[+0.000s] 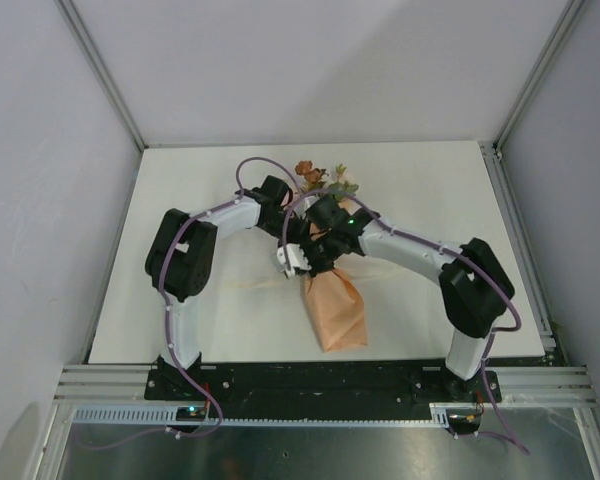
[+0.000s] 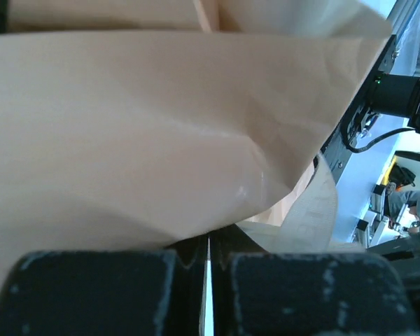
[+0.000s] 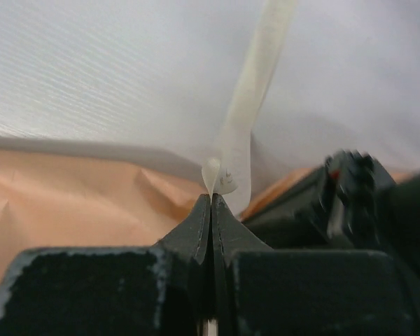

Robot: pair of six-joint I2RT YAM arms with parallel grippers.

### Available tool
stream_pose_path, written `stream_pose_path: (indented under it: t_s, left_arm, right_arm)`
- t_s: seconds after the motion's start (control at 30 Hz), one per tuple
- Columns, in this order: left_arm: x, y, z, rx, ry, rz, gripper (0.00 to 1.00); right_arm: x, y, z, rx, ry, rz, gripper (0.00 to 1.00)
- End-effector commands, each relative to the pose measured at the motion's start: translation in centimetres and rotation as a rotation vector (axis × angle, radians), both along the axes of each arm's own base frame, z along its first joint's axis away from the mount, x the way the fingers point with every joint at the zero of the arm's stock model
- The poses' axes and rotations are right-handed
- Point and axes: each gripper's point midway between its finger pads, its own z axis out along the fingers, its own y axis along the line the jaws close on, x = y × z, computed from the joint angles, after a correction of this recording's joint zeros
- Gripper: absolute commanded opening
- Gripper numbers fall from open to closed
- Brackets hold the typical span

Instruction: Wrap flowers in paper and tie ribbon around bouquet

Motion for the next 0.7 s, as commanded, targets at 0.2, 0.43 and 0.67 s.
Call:
stream_pose_path:
  t_s: [0.2,0.43,0.67]
  left_arm:
    - [0.7,1.8,2.4,0.014,-0.124,0.006,0.00]
    - [1.6,4.4,2.2,0.076,-0.189,0.045,0.00]
    - [2.1,6.8,0.8,0.187,-0.242,0.050,0.00]
  right_arm:
    - [-0.6,-2.6,3.9,0.160,0.293,-0.261,0.00]
    - [-0.3,-3.9,4.5,0.185,0.489,-0.420,0.00]
    - [0.6,-5.2,4.4,0.193,0.804,-0.637,0.00]
